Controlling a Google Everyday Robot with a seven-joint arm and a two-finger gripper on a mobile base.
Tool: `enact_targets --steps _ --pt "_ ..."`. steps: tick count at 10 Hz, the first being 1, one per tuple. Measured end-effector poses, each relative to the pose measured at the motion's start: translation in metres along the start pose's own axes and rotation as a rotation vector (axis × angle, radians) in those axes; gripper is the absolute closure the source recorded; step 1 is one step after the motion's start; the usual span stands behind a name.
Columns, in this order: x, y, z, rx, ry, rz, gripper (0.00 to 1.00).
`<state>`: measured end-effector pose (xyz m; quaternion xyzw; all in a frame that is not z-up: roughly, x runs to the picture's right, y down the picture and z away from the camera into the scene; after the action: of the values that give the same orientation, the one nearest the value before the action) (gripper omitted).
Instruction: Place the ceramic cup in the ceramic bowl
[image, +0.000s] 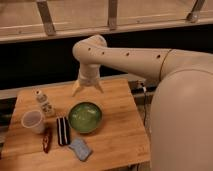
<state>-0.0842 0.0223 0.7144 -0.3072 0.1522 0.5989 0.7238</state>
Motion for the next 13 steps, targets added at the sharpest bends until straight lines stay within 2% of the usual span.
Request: enact_targets --steps 2,3,6,8,9,10,13 --pt "0.002 0.001 0.002 -0.049 -0.001 -0.015 0.20" --pt "0.003 0.012 0.004 -0.055 -0.001 -0.038 0.20" --pt "-0.005 0.076 0.015 -0.058 0.007 -0.151 0.20" --pt "-0.011 0.141 0.027 -0.066 0.008 -0.227 0.20" --pt "-0.009 0.159 0.030 -0.070 0.010 -0.249 0.20" --pt "-0.009 0.166 0.032 -0.069 0.008 -0.259 0.20" --pt "-0.010 0.162 0.031 -0.061 0.006 -0.252 0.20"
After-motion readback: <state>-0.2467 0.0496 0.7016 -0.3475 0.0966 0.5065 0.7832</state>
